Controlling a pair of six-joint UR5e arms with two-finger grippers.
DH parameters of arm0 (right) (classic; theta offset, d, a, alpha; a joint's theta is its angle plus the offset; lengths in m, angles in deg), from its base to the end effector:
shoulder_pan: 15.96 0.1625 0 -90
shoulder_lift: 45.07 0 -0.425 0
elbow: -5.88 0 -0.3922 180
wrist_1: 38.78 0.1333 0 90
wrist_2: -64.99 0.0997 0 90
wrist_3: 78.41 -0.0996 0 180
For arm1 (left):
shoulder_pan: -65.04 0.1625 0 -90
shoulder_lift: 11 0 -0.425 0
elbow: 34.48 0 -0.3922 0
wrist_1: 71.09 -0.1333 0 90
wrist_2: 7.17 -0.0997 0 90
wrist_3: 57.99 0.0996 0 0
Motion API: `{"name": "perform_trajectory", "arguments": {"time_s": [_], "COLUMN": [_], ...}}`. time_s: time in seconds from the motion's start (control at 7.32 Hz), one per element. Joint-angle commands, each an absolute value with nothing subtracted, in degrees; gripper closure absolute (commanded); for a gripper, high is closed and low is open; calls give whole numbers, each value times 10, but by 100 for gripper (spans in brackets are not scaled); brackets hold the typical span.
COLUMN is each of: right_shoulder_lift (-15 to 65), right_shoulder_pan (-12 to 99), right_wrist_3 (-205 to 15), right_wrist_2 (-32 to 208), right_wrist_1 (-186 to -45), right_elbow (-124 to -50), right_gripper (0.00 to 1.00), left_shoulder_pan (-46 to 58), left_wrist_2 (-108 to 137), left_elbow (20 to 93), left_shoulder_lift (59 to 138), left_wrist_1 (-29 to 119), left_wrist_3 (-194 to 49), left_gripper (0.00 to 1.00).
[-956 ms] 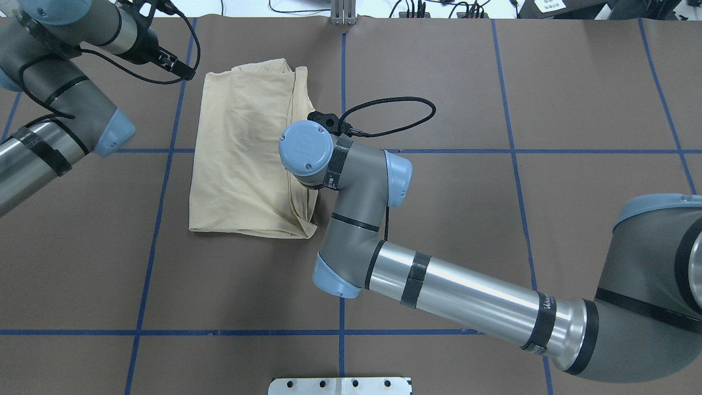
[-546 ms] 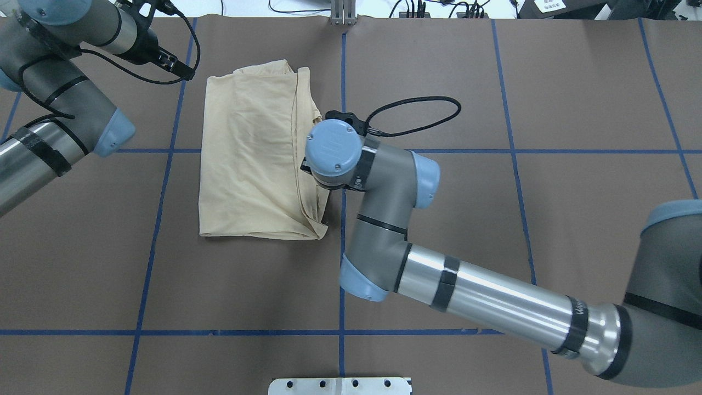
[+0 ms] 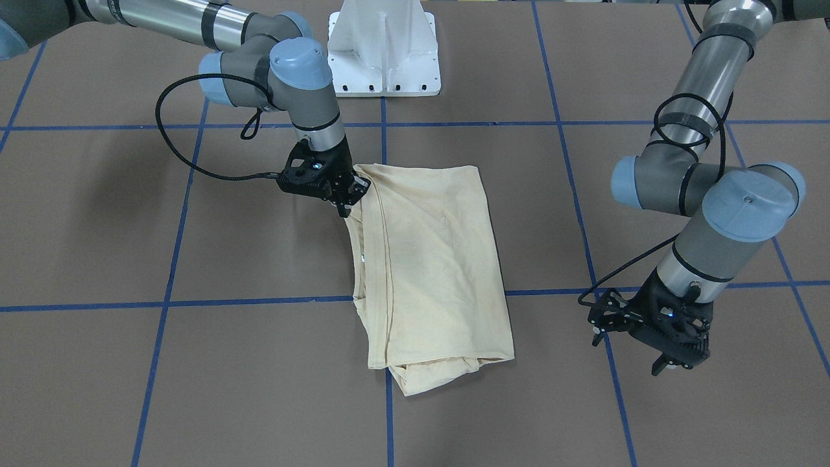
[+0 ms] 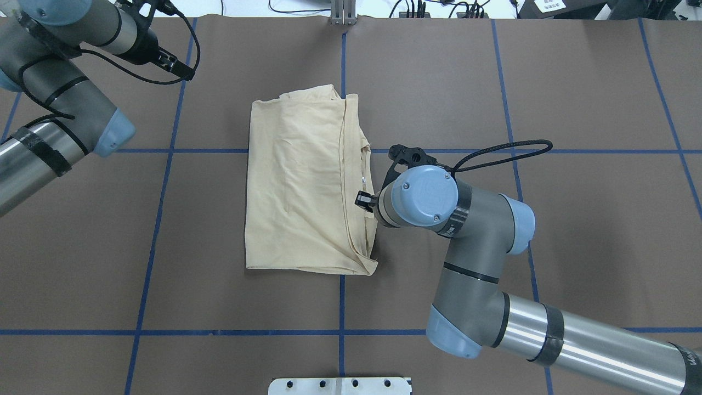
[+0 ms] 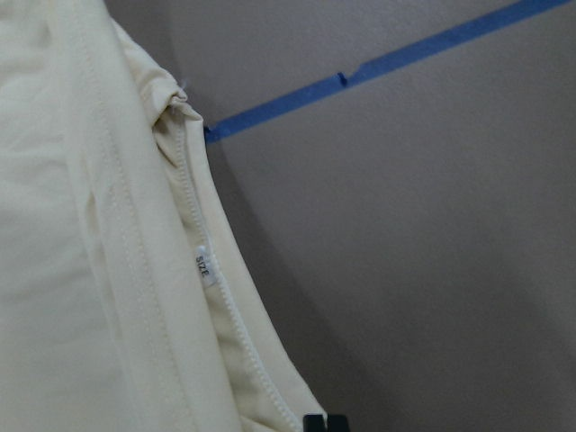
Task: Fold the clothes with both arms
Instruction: 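Pull the shirt edge with the right gripper toward the table center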
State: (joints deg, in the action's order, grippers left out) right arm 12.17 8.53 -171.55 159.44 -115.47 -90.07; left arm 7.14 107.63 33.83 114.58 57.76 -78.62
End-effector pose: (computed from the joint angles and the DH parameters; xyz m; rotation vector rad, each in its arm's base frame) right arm -0.5628 -0.3944 0.2571 0.0978 -0.9121 0.4130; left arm 0.3265 -0.6927 0.3894 0.6362 0.7658 0.3826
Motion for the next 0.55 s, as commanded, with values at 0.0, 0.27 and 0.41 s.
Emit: {"name": "perform_trajectory", "arguments": {"time_s": [0.0,0.27,0.41], "right_shoulder_lift": [134,138,123], "right_shoulder_pan": [72,75,86], "right_wrist_3": [-1717,-1709,-1688], "right_wrist_2": [1585,1574,1575], "right_wrist_1": [-1158,-1159,-1180], "right_elbow": [-917,-915,-908], "right_gripper": [100,1,0], "left_shoulder_pan": [74,74,74], "left_wrist_2": [1076,1077,1077], "left_elbow": [353,358,358], "left_shoulder_lift": [1126,1125,1125], "left_wrist_1": [578,578,578], "left_wrist_3": [-786,-786,-786], "left_gripper": [0,0,0]}}
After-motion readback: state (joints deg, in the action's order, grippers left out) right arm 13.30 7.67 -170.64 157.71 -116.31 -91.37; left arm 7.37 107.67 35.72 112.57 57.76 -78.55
